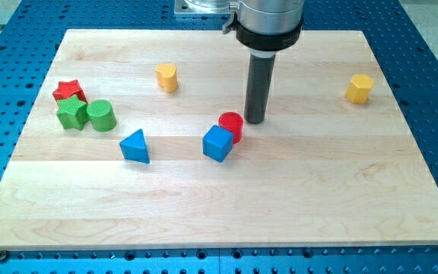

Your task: Push the red circle into the green circle

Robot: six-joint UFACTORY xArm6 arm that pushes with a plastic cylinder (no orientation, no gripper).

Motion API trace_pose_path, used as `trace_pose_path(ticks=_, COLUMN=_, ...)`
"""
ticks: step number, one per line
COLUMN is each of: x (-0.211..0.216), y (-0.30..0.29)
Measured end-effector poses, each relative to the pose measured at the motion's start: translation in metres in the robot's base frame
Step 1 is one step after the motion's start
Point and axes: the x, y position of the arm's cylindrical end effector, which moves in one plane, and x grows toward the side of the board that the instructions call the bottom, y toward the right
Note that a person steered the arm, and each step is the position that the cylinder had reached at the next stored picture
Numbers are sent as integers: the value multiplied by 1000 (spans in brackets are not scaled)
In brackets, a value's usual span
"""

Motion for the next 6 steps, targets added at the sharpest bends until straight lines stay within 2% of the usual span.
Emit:
trace_pose_path(ticks=1, x=11, y=74)
trace_pose_path(ticks=2, x=33, y=59)
trace_pose_path(ticks=3, x=30, y=-61)
trace_pose_path(ticks=4, x=31, y=-132)
trace_pose_path(ticks=5, x=26, y=-117)
trace_pose_path(ticks=6, x=-4, y=-169)
